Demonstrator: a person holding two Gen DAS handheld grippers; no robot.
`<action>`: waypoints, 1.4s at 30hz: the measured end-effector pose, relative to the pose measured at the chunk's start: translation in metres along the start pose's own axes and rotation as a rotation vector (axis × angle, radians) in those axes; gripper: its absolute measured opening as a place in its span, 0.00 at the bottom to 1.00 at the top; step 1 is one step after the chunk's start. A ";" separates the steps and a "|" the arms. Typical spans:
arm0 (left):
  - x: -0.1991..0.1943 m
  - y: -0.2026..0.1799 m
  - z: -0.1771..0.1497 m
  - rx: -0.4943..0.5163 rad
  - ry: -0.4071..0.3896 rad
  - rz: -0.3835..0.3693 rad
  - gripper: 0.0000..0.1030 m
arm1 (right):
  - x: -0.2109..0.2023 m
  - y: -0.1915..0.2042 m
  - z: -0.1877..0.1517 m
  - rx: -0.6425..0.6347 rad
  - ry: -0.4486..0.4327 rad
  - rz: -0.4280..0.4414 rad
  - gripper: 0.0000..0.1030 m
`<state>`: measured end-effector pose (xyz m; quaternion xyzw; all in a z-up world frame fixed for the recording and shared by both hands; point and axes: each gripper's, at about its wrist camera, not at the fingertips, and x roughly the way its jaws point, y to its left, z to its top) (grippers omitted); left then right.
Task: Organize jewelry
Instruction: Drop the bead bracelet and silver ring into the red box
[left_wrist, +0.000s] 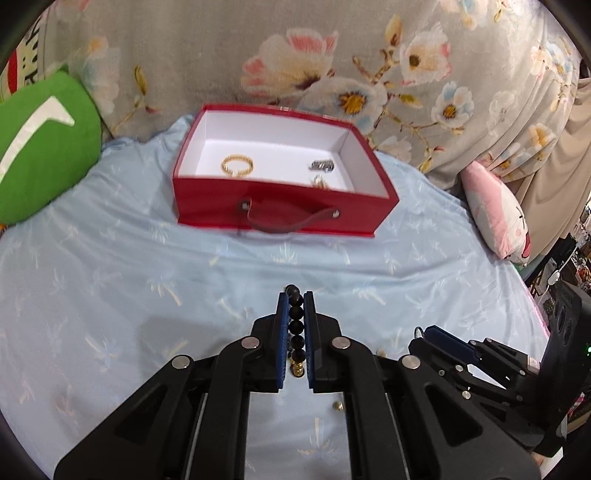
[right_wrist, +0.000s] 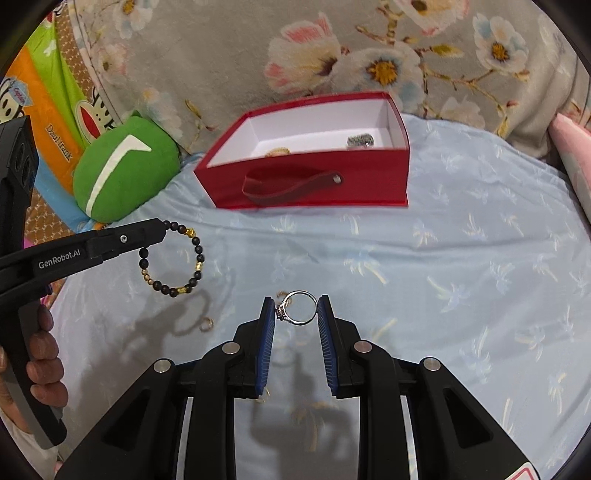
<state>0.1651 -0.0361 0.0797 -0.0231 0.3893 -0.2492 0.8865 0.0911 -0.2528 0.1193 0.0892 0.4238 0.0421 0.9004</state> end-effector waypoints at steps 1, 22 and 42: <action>-0.004 0.000 0.009 0.008 -0.018 0.006 0.07 | -0.001 0.000 0.007 -0.006 -0.013 0.001 0.22; 0.085 0.019 0.226 0.129 -0.180 0.136 0.07 | 0.132 -0.035 0.250 0.017 -0.027 0.000 0.22; 0.225 0.061 0.263 0.038 -0.087 0.206 0.47 | 0.263 -0.045 0.285 0.051 0.112 -0.023 0.30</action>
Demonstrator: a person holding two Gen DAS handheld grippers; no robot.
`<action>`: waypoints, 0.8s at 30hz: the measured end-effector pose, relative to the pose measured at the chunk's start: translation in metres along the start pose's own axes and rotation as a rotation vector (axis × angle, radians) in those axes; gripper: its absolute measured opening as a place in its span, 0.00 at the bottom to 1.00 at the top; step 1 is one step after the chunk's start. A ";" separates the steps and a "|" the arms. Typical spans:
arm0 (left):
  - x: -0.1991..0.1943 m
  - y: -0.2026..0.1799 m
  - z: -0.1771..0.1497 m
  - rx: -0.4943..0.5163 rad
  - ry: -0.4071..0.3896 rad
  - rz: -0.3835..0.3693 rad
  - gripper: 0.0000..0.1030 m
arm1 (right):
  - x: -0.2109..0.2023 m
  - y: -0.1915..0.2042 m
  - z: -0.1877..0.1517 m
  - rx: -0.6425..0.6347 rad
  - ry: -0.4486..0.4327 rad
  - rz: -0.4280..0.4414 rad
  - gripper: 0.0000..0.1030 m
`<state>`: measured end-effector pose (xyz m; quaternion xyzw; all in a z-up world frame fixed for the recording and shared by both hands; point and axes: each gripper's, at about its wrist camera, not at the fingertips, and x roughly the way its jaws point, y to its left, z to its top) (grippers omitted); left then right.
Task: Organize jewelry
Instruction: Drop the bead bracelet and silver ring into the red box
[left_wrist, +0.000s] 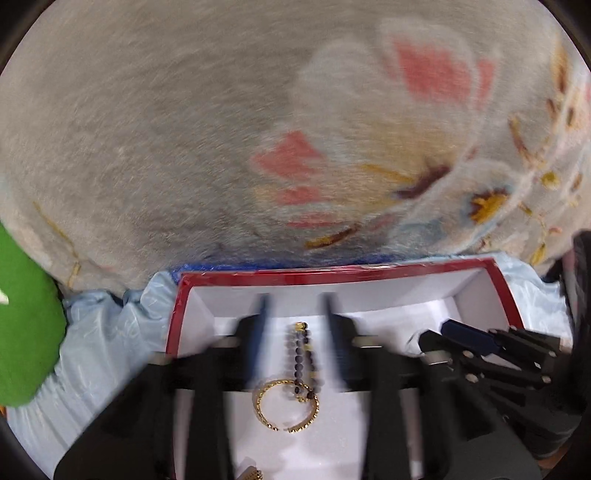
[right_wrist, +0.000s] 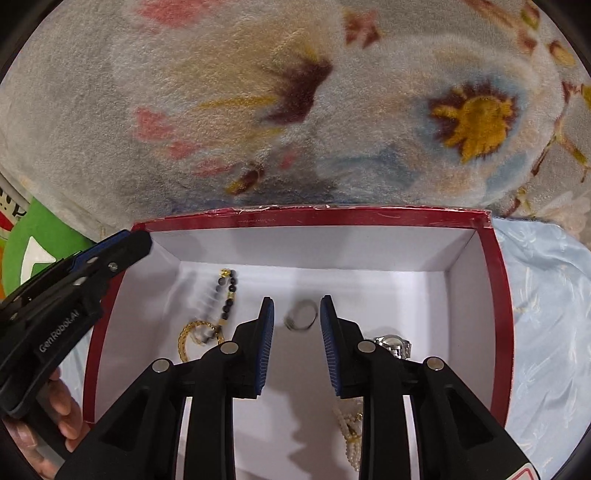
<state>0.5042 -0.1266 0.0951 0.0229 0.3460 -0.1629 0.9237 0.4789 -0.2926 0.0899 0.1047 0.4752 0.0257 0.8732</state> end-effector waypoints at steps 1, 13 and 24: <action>-0.001 0.003 -0.001 -0.020 -0.010 0.009 0.57 | -0.002 -0.001 -0.001 0.000 -0.008 0.000 0.32; -0.098 0.034 -0.052 -0.031 -0.046 0.011 0.66 | -0.123 -0.009 -0.083 -0.019 -0.165 0.053 0.39; -0.211 0.041 -0.191 0.015 0.054 0.030 0.66 | -0.219 0.003 -0.251 -0.102 -0.135 -0.092 0.39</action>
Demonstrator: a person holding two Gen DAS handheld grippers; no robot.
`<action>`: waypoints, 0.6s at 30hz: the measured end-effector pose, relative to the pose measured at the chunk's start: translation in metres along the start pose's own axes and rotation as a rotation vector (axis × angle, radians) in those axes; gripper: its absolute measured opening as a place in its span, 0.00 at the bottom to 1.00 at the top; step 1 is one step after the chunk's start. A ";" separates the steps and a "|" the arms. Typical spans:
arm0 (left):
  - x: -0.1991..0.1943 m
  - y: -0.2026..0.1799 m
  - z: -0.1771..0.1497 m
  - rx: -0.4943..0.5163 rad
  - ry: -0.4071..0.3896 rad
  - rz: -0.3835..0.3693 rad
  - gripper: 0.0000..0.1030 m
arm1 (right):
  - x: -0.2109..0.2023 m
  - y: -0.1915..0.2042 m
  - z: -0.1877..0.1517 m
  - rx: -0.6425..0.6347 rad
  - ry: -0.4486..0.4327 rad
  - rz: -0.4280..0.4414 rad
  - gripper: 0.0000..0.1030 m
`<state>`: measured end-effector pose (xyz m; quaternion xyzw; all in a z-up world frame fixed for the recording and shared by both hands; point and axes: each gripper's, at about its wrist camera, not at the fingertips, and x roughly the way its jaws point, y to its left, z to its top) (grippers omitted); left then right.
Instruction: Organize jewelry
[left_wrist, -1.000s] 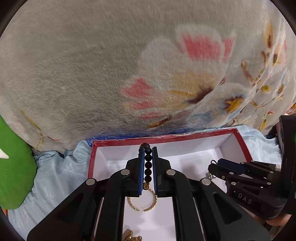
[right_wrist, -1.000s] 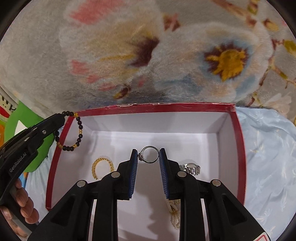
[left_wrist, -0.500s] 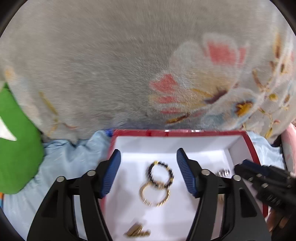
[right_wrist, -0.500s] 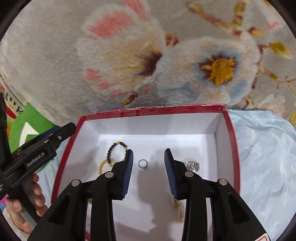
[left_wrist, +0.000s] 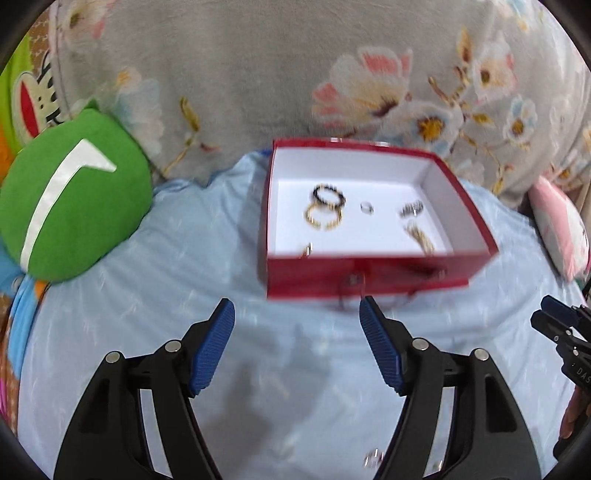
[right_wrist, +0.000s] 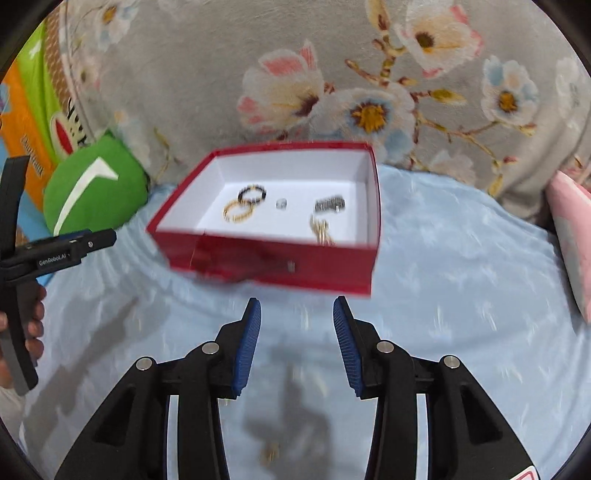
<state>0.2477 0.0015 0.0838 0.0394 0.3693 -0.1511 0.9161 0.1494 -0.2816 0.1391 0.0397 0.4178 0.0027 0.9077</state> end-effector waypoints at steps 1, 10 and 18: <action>-0.006 -0.002 -0.011 0.003 0.008 0.001 0.66 | -0.005 0.002 -0.012 0.005 0.008 -0.002 0.39; -0.029 -0.020 -0.104 -0.032 0.113 -0.043 0.66 | -0.028 0.017 -0.098 0.028 0.093 -0.012 0.39; -0.012 -0.038 -0.137 -0.046 0.183 -0.070 0.66 | -0.027 0.022 -0.125 0.037 0.134 -0.012 0.39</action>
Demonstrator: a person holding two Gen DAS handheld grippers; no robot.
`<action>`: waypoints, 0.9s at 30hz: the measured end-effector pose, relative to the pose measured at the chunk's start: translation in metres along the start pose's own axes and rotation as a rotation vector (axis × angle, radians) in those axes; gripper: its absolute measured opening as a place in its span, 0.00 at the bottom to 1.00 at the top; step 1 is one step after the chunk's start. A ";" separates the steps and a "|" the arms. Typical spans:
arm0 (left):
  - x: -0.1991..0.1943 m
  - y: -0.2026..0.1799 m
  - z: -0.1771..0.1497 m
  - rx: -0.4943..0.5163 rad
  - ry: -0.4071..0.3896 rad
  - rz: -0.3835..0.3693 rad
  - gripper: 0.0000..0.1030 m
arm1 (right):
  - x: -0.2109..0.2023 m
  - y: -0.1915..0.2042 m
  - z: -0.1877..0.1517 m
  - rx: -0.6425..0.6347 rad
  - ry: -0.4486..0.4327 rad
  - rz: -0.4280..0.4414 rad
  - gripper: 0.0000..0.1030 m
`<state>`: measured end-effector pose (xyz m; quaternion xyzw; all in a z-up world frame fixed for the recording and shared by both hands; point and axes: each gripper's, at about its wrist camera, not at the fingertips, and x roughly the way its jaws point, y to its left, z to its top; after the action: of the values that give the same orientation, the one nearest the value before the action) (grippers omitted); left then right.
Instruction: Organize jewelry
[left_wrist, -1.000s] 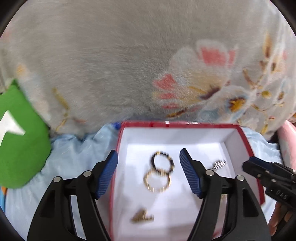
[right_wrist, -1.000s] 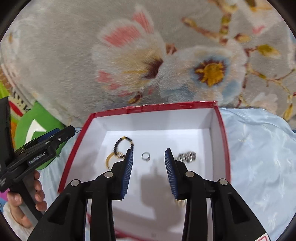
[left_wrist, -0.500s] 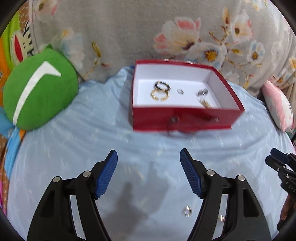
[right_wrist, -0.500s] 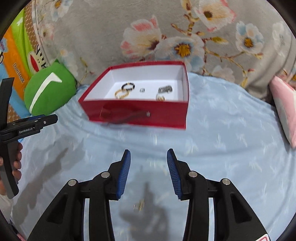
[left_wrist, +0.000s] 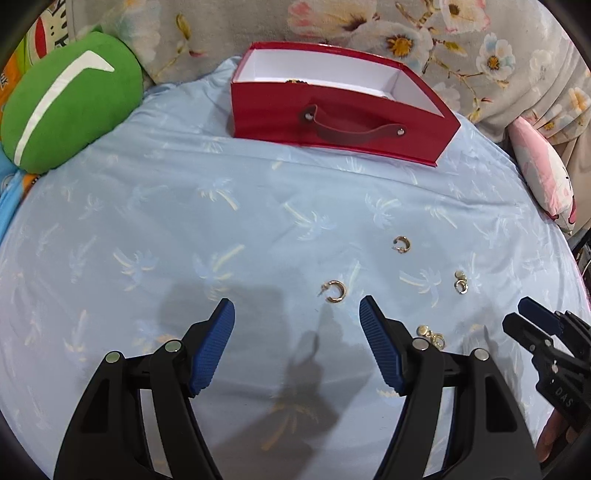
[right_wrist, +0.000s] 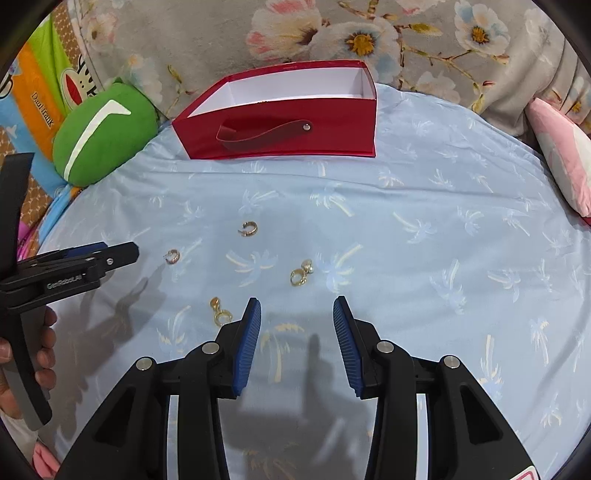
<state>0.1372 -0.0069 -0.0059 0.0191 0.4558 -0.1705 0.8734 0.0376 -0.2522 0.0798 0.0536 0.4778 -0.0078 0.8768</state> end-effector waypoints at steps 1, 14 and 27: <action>0.002 -0.002 0.000 -0.003 -0.002 -0.002 0.66 | 0.000 -0.001 0.000 0.005 0.001 0.004 0.39; 0.041 -0.020 0.004 0.025 0.041 -0.014 0.37 | 0.008 -0.006 0.005 0.024 0.011 0.005 0.39; 0.028 -0.005 0.009 -0.023 0.017 -0.054 0.02 | 0.031 0.009 0.032 -0.004 0.014 0.056 0.39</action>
<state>0.1577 -0.0213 -0.0225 -0.0020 0.4655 -0.1886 0.8647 0.0822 -0.2451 0.0719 0.0653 0.4822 0.0179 0.8735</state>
